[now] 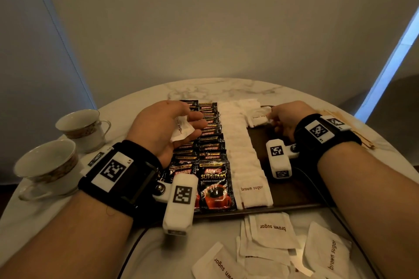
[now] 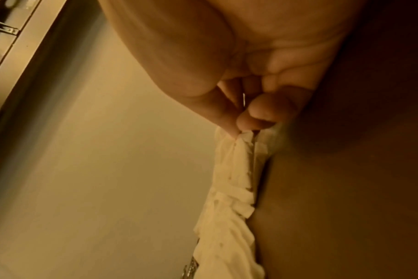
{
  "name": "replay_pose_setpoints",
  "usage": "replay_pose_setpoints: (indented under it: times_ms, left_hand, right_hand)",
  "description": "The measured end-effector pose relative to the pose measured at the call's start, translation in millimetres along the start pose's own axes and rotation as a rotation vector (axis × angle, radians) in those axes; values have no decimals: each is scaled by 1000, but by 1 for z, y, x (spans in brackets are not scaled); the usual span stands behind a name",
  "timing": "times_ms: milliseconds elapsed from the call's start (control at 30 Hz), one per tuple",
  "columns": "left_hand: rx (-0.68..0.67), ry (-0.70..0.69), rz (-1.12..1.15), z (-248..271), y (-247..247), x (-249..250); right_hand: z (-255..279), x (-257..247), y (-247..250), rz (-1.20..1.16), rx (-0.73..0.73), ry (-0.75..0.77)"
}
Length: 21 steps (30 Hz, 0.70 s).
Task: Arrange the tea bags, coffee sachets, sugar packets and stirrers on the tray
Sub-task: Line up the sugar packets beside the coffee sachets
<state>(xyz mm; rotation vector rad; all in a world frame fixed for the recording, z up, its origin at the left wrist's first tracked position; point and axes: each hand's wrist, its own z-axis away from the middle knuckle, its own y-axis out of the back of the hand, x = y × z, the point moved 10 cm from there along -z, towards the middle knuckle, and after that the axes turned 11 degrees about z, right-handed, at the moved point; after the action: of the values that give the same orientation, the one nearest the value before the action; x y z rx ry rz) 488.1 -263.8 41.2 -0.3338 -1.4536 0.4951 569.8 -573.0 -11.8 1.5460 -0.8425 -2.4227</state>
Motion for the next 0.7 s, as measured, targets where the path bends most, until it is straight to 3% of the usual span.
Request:
replay_pose_setpoints:
  times_ms: [267, 433, 600, 700]
  left_hand:
    - [-35, 55, 46, 4, -5, -3]
    - [-44, 64, 17, 3, -5, -4]
    - [-55, 35, 27, -2, -4, -5]
    - [-56, 2, 11, -4, -2, -4]
  right_hand:
    - [9, -3, -8, 97, -59, 11]
    - [9, -3, -8, 33, -66, 21]
    - [5, -18, -3, -95, -7, 146]
    - [7, -17, -17, -114, -96, 139]
